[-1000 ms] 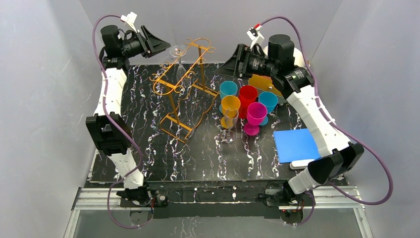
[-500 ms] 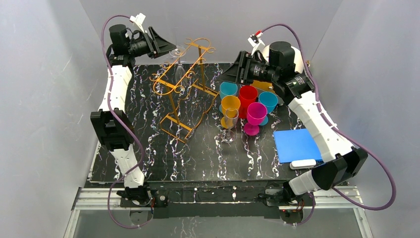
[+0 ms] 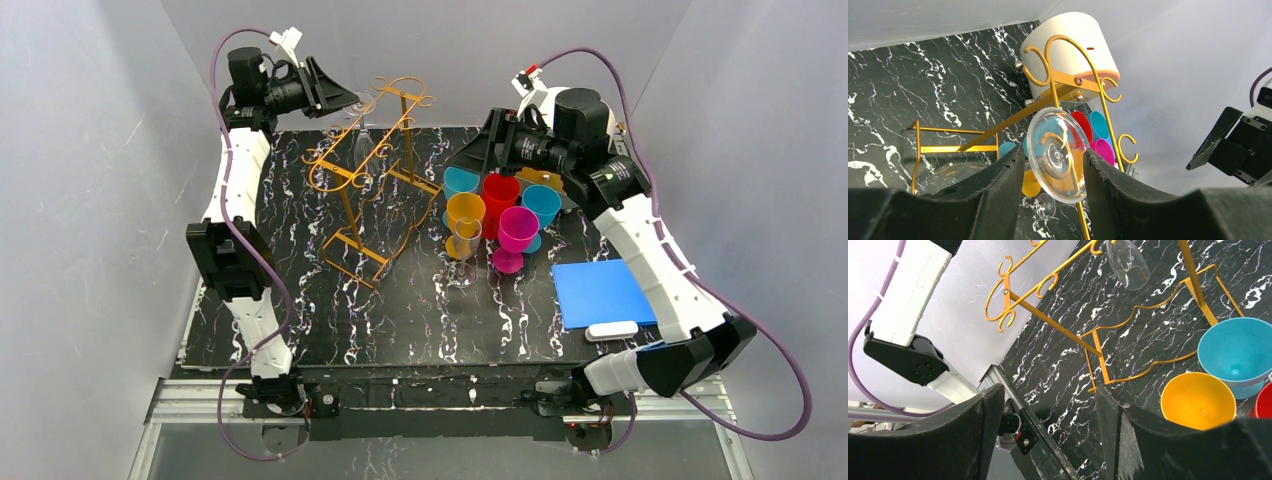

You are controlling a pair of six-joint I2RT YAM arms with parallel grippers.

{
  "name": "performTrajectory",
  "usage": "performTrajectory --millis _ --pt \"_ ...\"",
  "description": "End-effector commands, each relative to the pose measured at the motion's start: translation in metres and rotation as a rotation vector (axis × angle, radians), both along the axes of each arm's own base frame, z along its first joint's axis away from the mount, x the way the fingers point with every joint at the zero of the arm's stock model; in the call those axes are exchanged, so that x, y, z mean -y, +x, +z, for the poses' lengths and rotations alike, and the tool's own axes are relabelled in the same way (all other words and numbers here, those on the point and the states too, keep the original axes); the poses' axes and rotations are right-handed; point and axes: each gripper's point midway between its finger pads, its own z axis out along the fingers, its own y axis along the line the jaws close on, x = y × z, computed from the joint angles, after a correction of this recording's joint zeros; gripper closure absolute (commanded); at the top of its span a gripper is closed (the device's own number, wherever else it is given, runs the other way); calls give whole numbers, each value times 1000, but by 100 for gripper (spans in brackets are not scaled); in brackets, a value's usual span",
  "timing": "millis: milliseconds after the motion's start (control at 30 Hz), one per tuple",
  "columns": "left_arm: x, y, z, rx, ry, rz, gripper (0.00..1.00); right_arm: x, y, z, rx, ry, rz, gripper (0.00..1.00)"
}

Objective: Take the wine glass off the wine glass rack
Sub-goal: Pick up the wine glass from the wine rack.

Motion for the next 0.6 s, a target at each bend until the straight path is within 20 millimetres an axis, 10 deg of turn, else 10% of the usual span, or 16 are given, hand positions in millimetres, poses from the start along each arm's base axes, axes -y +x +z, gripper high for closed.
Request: performTrajectory --millis 0,567 --pt "3 -4 7 7 12 -9 58 5 -1 10 68 -8 -14 25" --pt "-9 8 4 -8 105 145 99 2 4 -16 -15 -26 -30 20"
